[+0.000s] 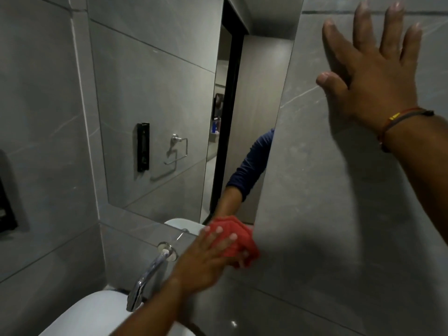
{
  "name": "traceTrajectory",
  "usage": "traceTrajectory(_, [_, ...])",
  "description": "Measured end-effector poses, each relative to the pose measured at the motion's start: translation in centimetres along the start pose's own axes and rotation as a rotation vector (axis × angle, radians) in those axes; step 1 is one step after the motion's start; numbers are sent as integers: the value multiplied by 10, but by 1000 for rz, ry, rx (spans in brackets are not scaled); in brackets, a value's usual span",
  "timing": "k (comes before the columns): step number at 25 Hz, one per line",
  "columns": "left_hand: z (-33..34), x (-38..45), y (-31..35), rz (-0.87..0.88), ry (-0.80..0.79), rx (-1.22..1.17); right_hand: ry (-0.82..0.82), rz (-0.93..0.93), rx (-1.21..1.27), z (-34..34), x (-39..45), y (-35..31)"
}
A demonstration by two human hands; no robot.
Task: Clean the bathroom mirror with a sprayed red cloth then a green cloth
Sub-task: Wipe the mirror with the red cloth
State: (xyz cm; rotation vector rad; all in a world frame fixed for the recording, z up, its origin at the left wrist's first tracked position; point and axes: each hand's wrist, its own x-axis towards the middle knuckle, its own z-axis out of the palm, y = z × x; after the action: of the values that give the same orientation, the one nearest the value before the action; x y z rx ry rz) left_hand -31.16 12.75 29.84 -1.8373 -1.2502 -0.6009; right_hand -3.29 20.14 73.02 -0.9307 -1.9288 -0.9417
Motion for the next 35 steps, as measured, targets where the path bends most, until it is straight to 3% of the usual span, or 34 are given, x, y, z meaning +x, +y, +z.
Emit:
traceTrajectory(1, [-6,-13,-37,0,-3,23,8,1,3,1,0,0])
traceTrajectory(3, [-16,-33,-100,-187,6,-23,20,5,5,6,0,1])
traceTrajectory(8, [-24,-28,-202,-970,280,-321,26,-8,3,13,1,8])
traceTrajectory(12, [-25,-24,-239,-1590,423,-536,27,3,8,17,5,8])
traceTrajectory(14, [-21,-39,-227,-1755,437,-590,30,4,11,12,2,6])
traceTrajectory(19, [-33,-2,-122,-1899,572,-646,30,34,-20,5,1,-4])
traceTrajectory(25, [-68,77,42,-1827,501,-874,-53,-36,-28,-7,-6,-1])
traceTrajectory(29, [-79,98,118,-1810,335,-1180,-100,-47,-52,-8,-72,18])
traceTrajectory(31, [-97,89,141,-1714,252,-1495,-128,-3,-59,-10,-124,40])
traceTrajectory(33, [-114,66,163,-1778,61,-1864,-175,38,-70,-12,-176,66])
traceTrajectory(35, [-112,29,186,-1884,-212,-2020,-249,64,-100,-11,-217,83])
